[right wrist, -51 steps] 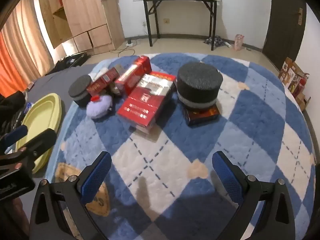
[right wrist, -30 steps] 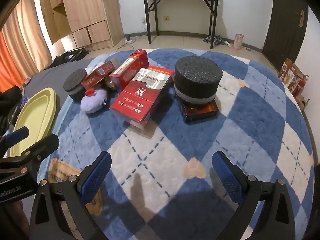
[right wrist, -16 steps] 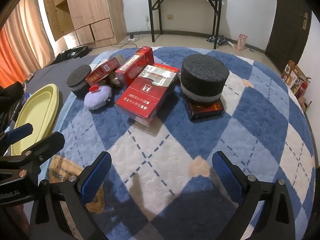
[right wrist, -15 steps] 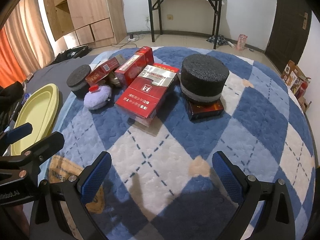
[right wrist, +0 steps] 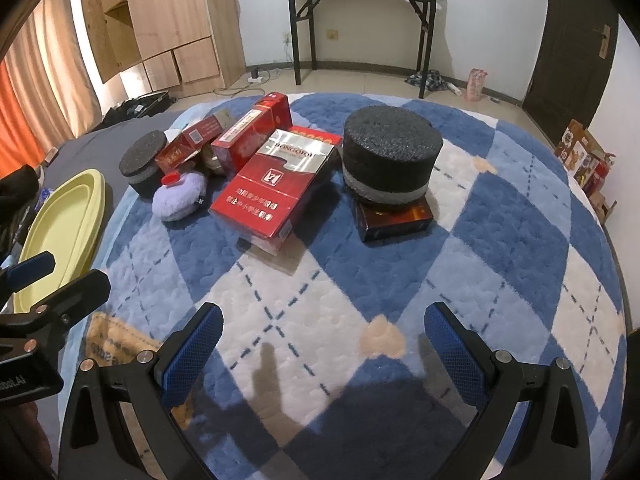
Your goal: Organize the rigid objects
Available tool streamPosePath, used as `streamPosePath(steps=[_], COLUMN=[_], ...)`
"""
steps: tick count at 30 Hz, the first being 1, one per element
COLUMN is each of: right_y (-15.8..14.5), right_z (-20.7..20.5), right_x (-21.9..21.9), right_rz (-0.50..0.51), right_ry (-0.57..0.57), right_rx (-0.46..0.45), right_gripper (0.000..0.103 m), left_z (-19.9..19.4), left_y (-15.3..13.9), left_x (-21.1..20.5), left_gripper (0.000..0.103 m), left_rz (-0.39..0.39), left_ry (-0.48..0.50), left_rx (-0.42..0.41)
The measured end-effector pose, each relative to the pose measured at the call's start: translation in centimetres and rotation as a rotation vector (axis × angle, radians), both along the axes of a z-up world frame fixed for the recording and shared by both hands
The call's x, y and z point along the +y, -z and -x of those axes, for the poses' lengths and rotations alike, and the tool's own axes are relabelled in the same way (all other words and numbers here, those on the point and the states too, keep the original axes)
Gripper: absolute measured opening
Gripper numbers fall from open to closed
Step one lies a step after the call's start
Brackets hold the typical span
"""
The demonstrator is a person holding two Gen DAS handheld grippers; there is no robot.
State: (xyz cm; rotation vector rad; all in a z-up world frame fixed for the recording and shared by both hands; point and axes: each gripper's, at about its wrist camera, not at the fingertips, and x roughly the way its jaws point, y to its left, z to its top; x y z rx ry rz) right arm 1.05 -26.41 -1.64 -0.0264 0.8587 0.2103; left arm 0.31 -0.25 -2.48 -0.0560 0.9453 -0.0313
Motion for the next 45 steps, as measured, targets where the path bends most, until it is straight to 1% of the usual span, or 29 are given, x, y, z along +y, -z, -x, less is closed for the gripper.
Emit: streamPosePath(steps=[5, 8, 13, 18, 22, 25, 28, 30, 33, 35, 38, 42, 43, 45], right_y=[0.0, 0.1, 0.0, -0.1, 0.2, 0.6, 1.2, 1.4, 1.2, 0.7, 0.2, -0.3, -0.4, -0.8], right_z=[0.0, -0.1, -0.1, 0.2, -0.1, -0.6, -1.1, -1.4, -1.4, -1.2, -0.9, -0.4, -0.5, -0.5], right_x=[-0.1, 0.1, -0.1, -0.2, -0.4, -0.4, -0.5, -0.6, -0.8, -0.9, -1.1, -1.6, -1.9, -2.8], right_rz=[0.005, 0.042, 0.025, 0.044, 0.042, 0.046, 0.024, 0.003, -0.021, -0.029, -0.021, -0.036, -0.034, -0.082], right_ry=[0.006, 0.01, -0.006, -0.009, -0.004, -0.018, -0.046, -0.047, -0.053, -0.053, -0.04, 0.006, 0.036, 0.078], right_rx=[-0.001, -0.003, -0.018, -0.043, -0.024, 0.01, 0.046, 0.056, 0.048, 0.027, 0.003, 0.01, 0.021, 0.027], right_gripper=[0.103, 0.103, 0.103, 0.103, 0.103, 0.102, 0.102, 0.102, 0.102, 0.102, 0.102, 0.102, 0.102, 0.102], left_z=[0.0, 0.0, 0.0, -0.1, 0.0, 0.0, 0.1, 0.1, 0.3, 0.3, 0.2, 0.2, 0.2, 0.3], left_y=[0.0, 0.0, 0.1, 0.2, 0.2, 0.2, 0.3, 0.3, 0.4, 0.4, 0.5, 0.4, 0.3, 0.4], left_x=[-0.1, 0.0, 0.1, 0.0, -0.2, -0.2, -0.2, -0.5, -0.8, -0.8, -0.5, -0.3, -0.3, -0.4], left_gripper=[0.103, 0.103, 0.103, 0.103, 0.103, 0.103, 0.103, 0.103, 0.103, 0.103, 0.103, 0.103, 0.103, 0.103], left_rz=[-0.027, -0.025, -0.028, -0.03, -0.046, -0.046, -0.043, -0.063, -0.082, -0.077, -0.058, -0.036, -0.041, -0.047], left_ry=[-0.005, -0.009, -0.014, -0.009, -0.007, -0.007, 0.007, 0.026, 0.042, 0.041, 0.029, 0.039, 0.037, 0.03], left_rx=[-0.009, -0.011, -0.01, -0.014, -0.019, -0.019, -0.024, -0.028, -0.033, -0.03, -0.016, -0.021, -0.025, -0.023])
